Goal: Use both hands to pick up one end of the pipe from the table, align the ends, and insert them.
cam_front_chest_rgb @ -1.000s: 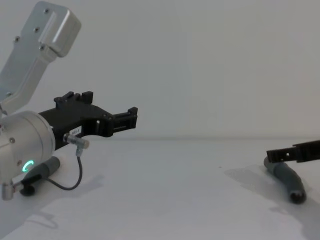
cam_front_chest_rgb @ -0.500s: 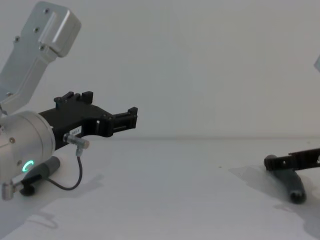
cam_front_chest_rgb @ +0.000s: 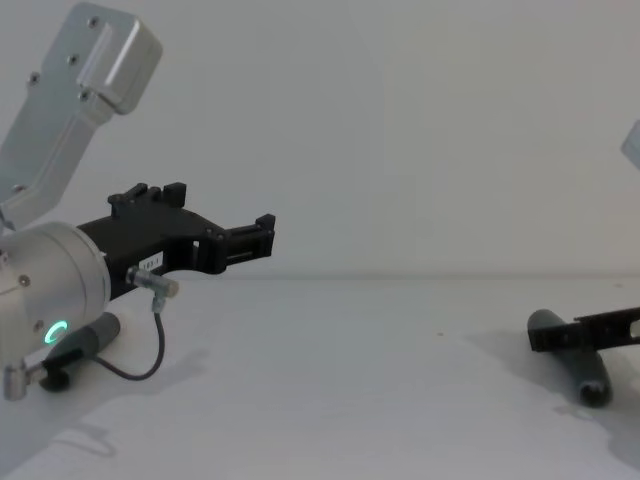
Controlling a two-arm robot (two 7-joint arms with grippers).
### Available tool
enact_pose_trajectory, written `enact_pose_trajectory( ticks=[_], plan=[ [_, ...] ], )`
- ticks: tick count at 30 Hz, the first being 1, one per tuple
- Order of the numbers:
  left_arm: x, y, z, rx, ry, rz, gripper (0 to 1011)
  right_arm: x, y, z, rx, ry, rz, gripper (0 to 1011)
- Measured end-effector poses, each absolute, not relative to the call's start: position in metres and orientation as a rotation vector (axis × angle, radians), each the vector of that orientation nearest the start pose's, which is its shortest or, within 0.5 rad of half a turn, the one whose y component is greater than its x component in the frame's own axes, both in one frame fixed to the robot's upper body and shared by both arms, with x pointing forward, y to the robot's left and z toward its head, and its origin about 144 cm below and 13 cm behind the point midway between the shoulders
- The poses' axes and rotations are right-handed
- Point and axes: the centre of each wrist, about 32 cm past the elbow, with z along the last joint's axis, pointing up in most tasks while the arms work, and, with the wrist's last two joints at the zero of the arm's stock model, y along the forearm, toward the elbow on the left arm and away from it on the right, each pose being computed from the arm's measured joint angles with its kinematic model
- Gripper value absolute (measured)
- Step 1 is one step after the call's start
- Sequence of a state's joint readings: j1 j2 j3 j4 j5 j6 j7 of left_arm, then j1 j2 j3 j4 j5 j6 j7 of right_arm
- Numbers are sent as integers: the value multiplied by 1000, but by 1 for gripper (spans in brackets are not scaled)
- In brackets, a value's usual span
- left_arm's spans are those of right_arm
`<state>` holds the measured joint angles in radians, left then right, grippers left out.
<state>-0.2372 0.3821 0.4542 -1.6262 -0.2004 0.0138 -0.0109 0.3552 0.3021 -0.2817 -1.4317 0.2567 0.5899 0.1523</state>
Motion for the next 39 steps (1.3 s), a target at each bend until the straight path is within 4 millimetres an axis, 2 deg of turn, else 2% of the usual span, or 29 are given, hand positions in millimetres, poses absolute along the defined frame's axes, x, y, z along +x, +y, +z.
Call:
enact_pose_trajectory(
  ticks=[25, 39],
  plan=[
    [492, 198, 1204, 61, -268, 1124, 1002, 551, -243, 1209, -446, 240, -1203, 1000],
    [492, 198, 1204, 61, -268, 1124, 1001, 547, -243, 1208, -458, 243, -1206, 1000]
  ],
)
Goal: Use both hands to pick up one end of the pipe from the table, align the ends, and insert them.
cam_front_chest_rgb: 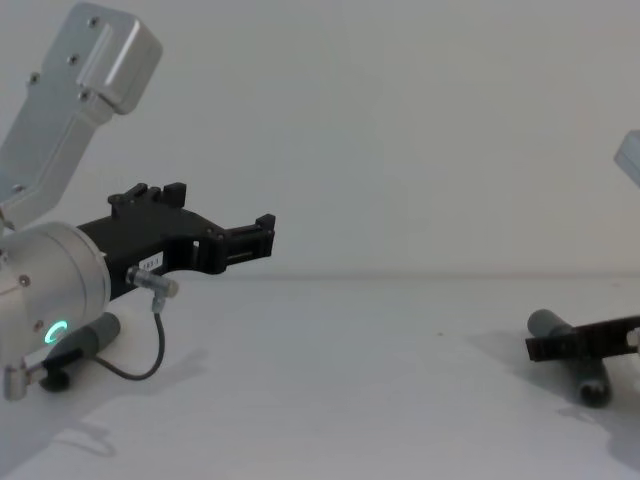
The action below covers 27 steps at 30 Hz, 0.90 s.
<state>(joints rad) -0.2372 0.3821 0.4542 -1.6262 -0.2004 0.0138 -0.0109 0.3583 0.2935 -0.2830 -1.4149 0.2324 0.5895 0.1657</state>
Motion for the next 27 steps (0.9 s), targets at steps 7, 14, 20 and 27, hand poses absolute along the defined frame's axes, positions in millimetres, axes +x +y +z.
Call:
enact_pose_trajectory(
  ticks=[7, 14, 20, 27],
  plan=[
    [492, 198, 1204, 61, -268, 1124, 1002, 546, -241, 1207, -478, 242, -1205, 1001],
    [492, 198, 1204, 61, -268, 1124, 1002, 546, -240, 1207, -489, 240, -1204, 1001],
    [492, 198, 1204, 61, -268, 1124, 1001, 546, -240, 1207, -494, 239, -1202, 1000],
    [493, 199, 1207, 65, -268, 1130, 1002, 546, -239, 1207, -498, 239, -1202, 1001]
  ],
)
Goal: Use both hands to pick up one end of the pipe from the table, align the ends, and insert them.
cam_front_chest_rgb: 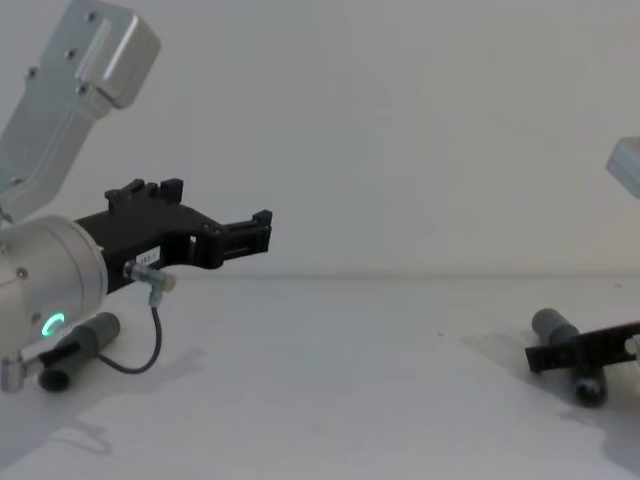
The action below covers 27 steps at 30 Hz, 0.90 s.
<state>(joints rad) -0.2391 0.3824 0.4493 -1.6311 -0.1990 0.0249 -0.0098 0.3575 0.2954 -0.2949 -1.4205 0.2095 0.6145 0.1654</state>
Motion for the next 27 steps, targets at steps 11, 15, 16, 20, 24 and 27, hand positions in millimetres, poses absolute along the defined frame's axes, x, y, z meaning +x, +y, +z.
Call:
enact_pose_trajectory(
  ticks=[11, 15, 16, 20, 24, 27],
  plan=[
    [496, 210, 1220, 101, -246, 1201, 1002, 546, -239, 1207, -500, 238, -1202, 1001],
    [497, 217, 1222, 121, -216, 1242, 1002, 546, -239, 1207, -501, 238, -1201, 1001],
    [497, 219, 1222, 128, -202, 1259, 1002, 546, -239, 1207, -501, 238, -1201, 1000],
    [497, 226, 1220, 143, -159, 1303, 1002, 546, -239, 1207, -502, 238, -1202, 1001],
    [497, 232, 1215, 156, -113, 1345, 1002, 546, -239, 1207, -502, 238, -1202, 1000],
    [497, 237, 1209, 166, -76, 1382, 1001, 546, -239, 1207, -502, 238, -1202, 1001]
  ],
)
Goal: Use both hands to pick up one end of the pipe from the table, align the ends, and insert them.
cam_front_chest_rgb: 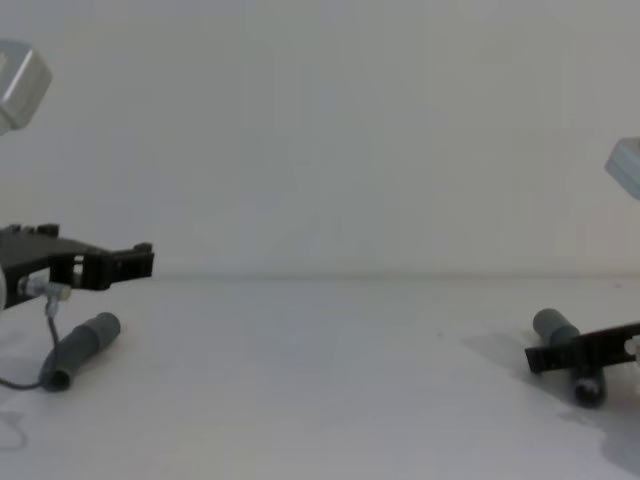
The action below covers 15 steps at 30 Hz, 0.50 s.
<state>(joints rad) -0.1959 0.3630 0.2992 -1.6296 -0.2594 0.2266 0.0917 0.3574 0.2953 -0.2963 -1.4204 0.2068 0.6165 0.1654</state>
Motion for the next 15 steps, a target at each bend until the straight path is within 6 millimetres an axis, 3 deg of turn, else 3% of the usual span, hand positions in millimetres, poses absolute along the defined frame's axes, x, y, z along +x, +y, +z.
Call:
enact_pose_trajectory(
  ticks=[15],
  plan=[
    [506, 247, 1196, 201, -4, 1439, 1002, 546, -239, 1207, -502, 238, -1202, 1000]
  ],
)
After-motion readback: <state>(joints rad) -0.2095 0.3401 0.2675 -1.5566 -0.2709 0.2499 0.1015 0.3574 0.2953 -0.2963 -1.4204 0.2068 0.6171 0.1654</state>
